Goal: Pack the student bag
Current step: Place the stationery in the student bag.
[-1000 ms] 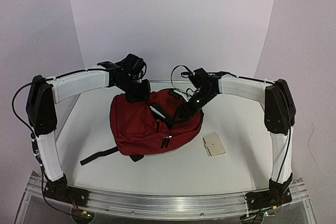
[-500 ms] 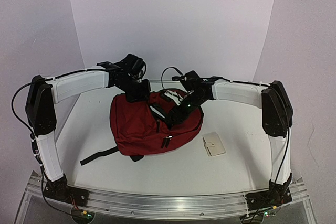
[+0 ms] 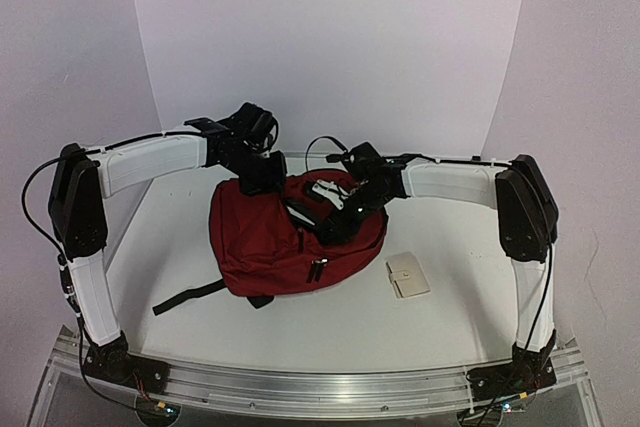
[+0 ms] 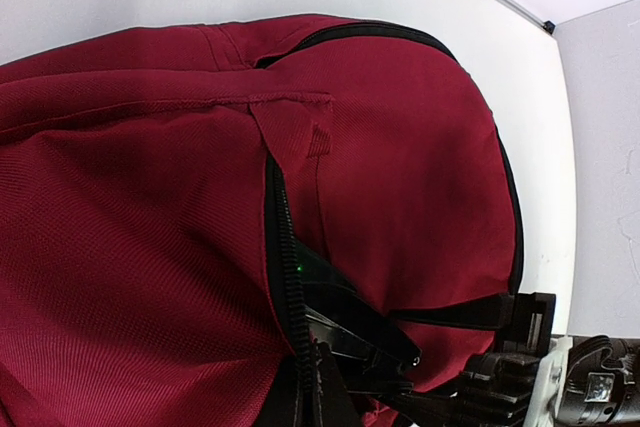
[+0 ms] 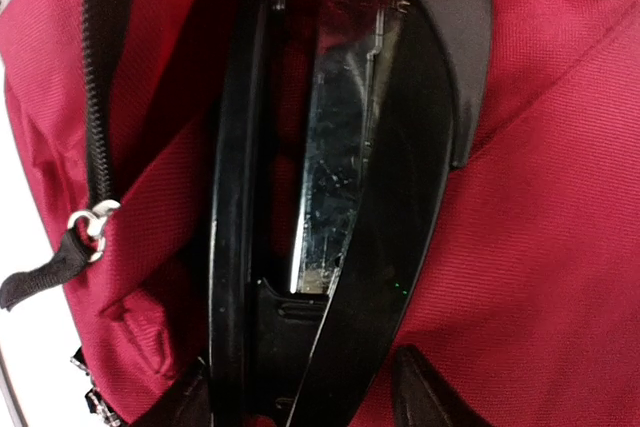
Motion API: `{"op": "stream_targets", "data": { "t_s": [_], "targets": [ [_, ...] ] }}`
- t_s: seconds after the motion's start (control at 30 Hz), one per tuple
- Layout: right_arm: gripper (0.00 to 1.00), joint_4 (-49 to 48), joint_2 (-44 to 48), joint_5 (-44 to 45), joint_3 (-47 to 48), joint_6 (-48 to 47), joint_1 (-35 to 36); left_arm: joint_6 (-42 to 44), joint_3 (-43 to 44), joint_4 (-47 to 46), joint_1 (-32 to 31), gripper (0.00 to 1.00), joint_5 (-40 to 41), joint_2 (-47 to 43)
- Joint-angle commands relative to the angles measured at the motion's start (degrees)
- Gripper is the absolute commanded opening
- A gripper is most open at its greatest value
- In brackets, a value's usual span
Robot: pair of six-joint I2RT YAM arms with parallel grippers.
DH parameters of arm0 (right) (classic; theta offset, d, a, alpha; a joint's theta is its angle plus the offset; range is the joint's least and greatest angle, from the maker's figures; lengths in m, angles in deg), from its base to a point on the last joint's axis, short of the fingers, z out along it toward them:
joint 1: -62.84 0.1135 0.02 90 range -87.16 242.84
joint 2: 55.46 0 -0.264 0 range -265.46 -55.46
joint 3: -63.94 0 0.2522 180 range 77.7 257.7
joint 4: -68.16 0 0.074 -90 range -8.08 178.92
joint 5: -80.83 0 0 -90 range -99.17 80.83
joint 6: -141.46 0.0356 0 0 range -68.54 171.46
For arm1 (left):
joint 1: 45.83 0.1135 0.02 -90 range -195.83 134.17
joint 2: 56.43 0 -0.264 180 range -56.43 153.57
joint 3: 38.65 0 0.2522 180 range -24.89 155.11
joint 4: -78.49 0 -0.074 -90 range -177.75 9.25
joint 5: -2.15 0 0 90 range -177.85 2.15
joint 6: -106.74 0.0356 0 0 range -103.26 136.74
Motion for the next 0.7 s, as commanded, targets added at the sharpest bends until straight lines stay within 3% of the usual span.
{"op": "stream_targets", "data": {
  "t_s": [0.0,0.13,0.27,0.67],
  "targets": [
    [0.38,1.2,1.0,1.3,-0.9,-1.3,0.4,0.3,0.5,-4.0,0.0,0.00,-1.3,-3.9],
    [0.20,-1.1,1.3,-0.9,1.1,-1.2,0.4,0.4,0.5,-4.6,0.0,0.00,-2.3,-3.8],
    [0.11,-3.5,1.6,-2.8,2.4,-2.1,0.4,0.6,0.8,-4.3,0.0,0.00,-2.3,-3.8],
    [0.09,-10.9,-0.4,-7.6,7.0,-0.3,0.5,0.1,0.3,-5.1,0.0,0.00,-2.7,-3.9]
  ]
}}
